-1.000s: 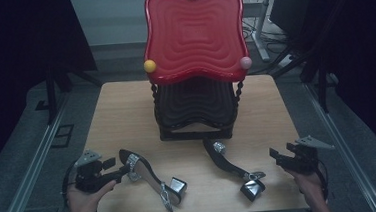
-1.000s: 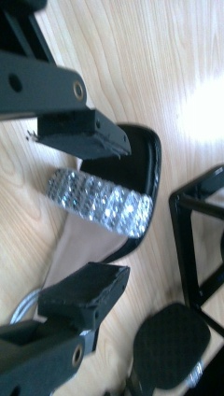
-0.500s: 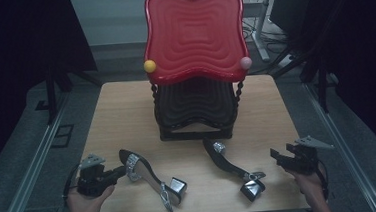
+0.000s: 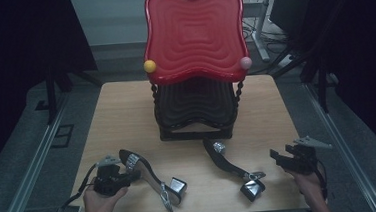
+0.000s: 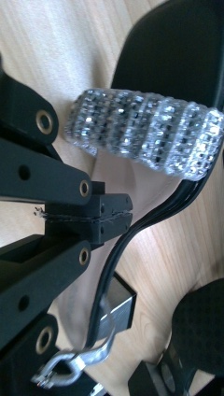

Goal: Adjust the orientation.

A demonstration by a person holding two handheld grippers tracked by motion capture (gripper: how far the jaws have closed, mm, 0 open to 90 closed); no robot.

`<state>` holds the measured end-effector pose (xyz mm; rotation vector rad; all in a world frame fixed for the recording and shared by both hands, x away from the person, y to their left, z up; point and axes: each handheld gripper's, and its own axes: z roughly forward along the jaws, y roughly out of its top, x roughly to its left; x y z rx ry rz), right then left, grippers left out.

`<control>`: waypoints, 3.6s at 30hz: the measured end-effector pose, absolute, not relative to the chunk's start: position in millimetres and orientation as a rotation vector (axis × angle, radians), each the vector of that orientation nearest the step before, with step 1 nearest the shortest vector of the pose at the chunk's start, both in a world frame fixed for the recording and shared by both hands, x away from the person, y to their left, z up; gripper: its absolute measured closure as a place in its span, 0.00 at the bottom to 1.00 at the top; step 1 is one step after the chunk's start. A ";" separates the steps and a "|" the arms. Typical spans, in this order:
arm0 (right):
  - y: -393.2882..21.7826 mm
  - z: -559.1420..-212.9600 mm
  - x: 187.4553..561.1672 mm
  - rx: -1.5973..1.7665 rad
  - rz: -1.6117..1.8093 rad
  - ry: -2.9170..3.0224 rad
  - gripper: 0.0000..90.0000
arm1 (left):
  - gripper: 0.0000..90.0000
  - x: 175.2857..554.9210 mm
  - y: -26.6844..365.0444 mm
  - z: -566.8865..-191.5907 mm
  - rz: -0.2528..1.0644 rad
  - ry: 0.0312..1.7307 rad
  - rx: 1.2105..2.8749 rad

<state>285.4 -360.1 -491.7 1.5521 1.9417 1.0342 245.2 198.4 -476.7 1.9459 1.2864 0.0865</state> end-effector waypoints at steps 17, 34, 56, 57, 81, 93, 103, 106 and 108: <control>-363.3 -491.7 284.2 1.593 1.028 1.935 0.37 | 1.00 296.7 158.3 -490.2 0.036 1.290 1.981; -361.3 -491.2 283.8 1.598 1.030 1.936 0.37 | 1.00 295.9 129.3 -438.5 0.041 1.151 1.975; -357.1 -493.7 284.0 1.581 0.997 1.970 0.37 | 1.00 329.2 37.2 -471.1 -0.139 1.152 2.106; -356.9 -494.0 284.2 1.580 0.994 1.973 0.37 | 1.00 329.7 35.0 -474.2 -0.146 1.162 2.108; -361.4 -493.3 284.1 1.586 0.987 1.965 0.37 | 1.00 295.8 41.4 -496.9 -0.180 1.122 2.268; -358.2 -494.8 284.5 1.587 0.980 1.980 0.37 | 1.00 253.3 93.3 -495.8 -0.161 1.146 2.267; -356.2 -495.9 284.8 1.582 0.971 1.991 0.37 | 1.00 233.7 144.3 -493.4 -0.141 1.185 2.251; -355.2 -496.2 284.9 1.580 0.970 1.994 0.37 | 1.00 232.1 165.2 -491.4 -0.133 1.216 2.227; -354.9 -496.6 285.0 1.580 0.970 1.992 0.37 | 1.00 232.5 170.5 -491.3 -0.136 1.226 2.219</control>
